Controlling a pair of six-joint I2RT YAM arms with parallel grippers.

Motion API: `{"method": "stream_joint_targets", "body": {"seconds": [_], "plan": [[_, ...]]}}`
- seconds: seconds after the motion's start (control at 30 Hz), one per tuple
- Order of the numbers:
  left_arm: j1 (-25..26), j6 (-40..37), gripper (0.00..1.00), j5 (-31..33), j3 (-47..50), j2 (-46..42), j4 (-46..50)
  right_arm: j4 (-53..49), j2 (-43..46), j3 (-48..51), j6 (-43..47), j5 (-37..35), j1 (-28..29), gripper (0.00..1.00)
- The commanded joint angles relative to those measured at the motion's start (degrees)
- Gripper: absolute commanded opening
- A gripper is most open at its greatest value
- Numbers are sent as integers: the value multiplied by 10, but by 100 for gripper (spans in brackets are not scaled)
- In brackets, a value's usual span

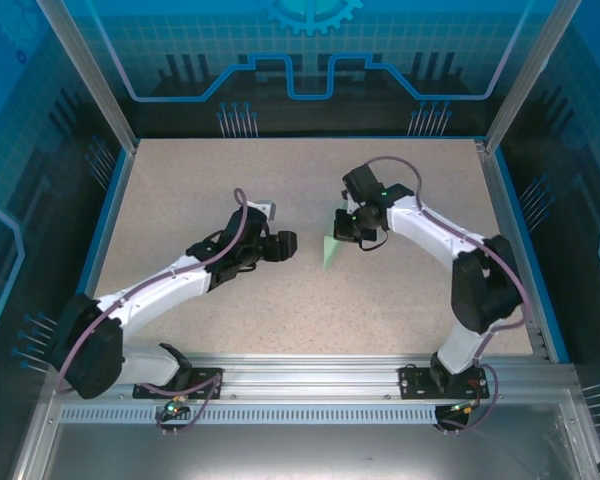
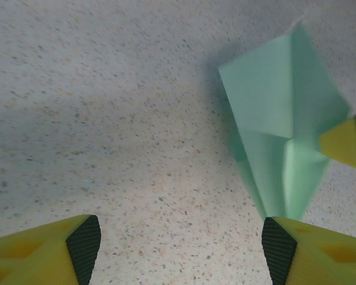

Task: Fold a paper plane with a square sheet of paper (fold left side to right side)
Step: Move the paper plane to the center of the table.

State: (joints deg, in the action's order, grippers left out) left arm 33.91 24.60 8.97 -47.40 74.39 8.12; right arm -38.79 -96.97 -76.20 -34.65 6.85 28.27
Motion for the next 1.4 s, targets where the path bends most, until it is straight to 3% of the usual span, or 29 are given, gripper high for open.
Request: {"method": "stream_joint_targets", "body": {"seconds": [0.0, 0.23, 0.47, 0.6, 0.73, 0.97, 1.37], "plan": [[-2, 13, 78, 65, 18, -37, 23, 13, 54, 5, 40, 72, 7, 0], [-2, 29, 82, 111, 32, -89, 51, 91, -6, 79, 44, 181, -28, 0], [-2, 36, 86, 124, 41, -119, 69, 125, -90, 98, 85, 187, -81, 0], [-2, 37, 87, 126, 40, -124, 73, 80, -67, 98, 109, 133, -93, 16], [-2, 33, 88, 129, 39, -124, 69, 7, -17, 85, 120, 42, -86, 38], [-2, 31, 95, 120, 42, -117, 49, -40, 19, 60, 107, 0, -15, 53], [-2, 35, 99, 114, 47, -108, 45, -27, -95, 16, 93, -8, 38, 58]]}}
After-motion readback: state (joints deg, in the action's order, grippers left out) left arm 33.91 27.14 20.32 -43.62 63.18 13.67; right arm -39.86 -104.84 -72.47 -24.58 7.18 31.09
